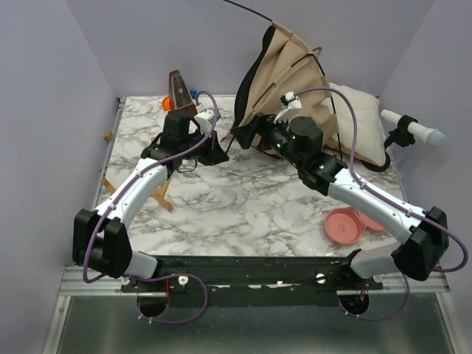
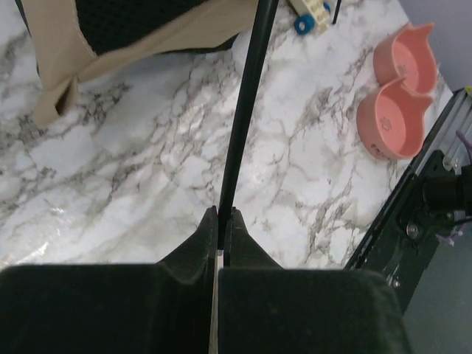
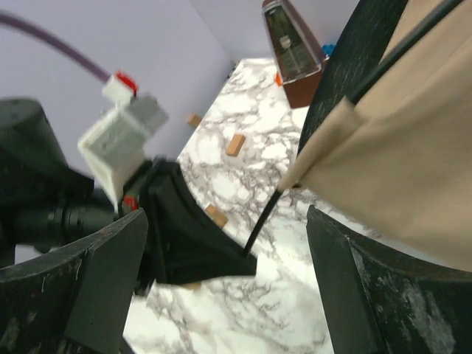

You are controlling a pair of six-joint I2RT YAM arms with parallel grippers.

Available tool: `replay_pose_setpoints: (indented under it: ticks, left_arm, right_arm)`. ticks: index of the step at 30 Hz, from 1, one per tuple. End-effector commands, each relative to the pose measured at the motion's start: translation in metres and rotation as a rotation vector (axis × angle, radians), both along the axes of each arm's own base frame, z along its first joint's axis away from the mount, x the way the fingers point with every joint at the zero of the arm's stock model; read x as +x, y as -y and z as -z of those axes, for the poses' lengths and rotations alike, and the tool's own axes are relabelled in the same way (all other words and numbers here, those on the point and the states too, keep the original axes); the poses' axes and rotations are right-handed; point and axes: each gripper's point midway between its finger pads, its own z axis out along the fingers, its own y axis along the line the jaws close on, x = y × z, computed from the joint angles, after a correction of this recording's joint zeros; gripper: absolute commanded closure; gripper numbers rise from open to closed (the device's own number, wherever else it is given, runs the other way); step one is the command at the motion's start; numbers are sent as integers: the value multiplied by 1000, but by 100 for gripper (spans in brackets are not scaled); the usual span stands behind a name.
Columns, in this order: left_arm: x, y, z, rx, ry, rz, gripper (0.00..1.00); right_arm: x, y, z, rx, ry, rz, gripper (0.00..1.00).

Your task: Set up the pet tent

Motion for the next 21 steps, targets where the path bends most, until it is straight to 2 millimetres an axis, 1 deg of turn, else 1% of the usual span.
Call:
replay_pose_setpoints:
  ticks: [1, 2, 3, 5, 7, 8, 10, 13, 14, 16, 21]
  left_arm:
    - [35, 5, -67, -122, 221, -49, 100]
    - [34, 6, -67, -127, 218, -44, 100]
    - [33, 7, -68, -131, 218, -40, 100]
    - [33, 7, -68, -131, 218, -40, 100]
    - [33, 7, -68, -134, 220, -41, 100]
    - [33, 7, -69, -137, 219, -42, 100]
    - [32, 9, -69, -145, 216, -36, 100]
    - [30, 12, -66, -148, 209, -26, 100]
    - [30, 13, -66, -150, 207, -21, 100]
    - [29, 14, -65, -151, 208, -19, 100]
    - [28, 15, -65, -151, 228, -10, 100]
  right_arm:
    - [-15, 10, 16, -103, -50, 25, 5]
    - [-14, 12, 14, -104, -44, 35, 4]
    - [-14, 15, 19, -122, -59, 46, 4]
    - [-15, 18, 17, -120, -61, 55, 4]
    - [-19, 17, 17, -99, -66, 38, 5]
    - [-23, 14, 20, -90, -76, 17, 5]
    - [-25, 8, 25, -49, -89, -7, 9]
    - [-28, -3, 35, 5, -110, -49, 18]
    - [-28, -7, 35, 32, -109, -60, 23]
    - [-26, -12, 34, 79, -103, -68, 27]
    - [-21, -17, 22, 173, -61, -64, 34]
